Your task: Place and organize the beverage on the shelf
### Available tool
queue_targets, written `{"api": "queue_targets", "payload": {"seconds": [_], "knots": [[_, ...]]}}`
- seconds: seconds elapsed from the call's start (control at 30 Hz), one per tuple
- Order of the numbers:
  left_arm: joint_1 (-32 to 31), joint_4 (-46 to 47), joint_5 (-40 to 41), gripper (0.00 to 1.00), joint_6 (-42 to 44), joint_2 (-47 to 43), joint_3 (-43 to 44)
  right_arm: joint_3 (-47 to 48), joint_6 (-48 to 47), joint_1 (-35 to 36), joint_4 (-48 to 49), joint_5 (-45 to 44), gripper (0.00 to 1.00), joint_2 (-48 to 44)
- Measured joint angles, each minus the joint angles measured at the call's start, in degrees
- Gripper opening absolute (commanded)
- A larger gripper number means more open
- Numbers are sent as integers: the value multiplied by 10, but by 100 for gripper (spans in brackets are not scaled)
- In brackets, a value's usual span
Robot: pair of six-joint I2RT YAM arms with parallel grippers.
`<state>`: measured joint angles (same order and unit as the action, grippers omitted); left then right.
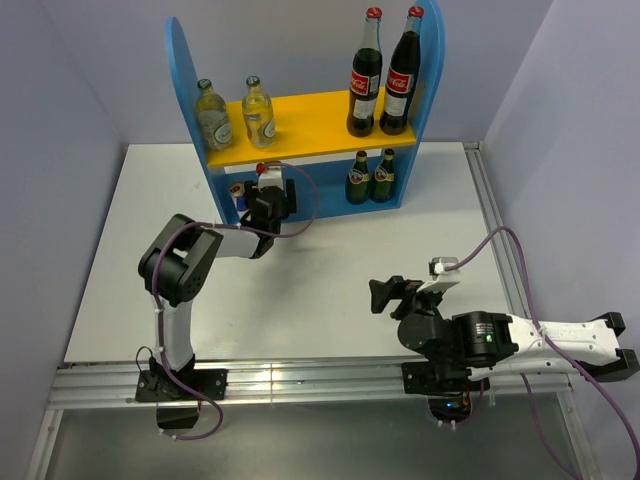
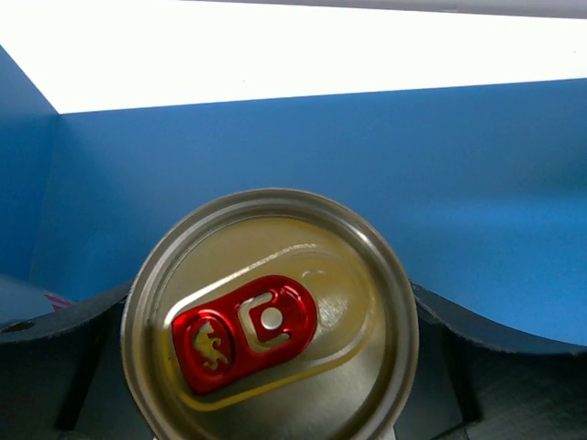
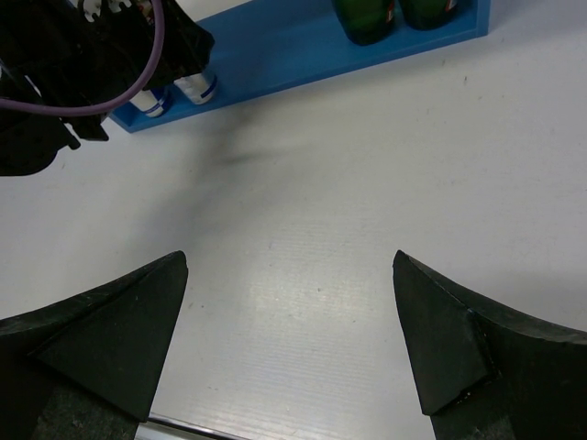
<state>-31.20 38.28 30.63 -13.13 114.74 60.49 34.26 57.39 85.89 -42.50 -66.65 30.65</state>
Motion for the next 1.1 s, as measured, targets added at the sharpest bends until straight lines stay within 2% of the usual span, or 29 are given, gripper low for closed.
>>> {"api": "queue_targets", "payload": {"seconds": [0.63, 1.1], "knots": [[-47, -23, 56, 80, -3, -27, -8, 0, 3, 0, -1, 0, 100, -5], [-68, -67, 120, 80, -29, -116, -70, 0, 6, 0, -2, 0, 100, -7]]}}
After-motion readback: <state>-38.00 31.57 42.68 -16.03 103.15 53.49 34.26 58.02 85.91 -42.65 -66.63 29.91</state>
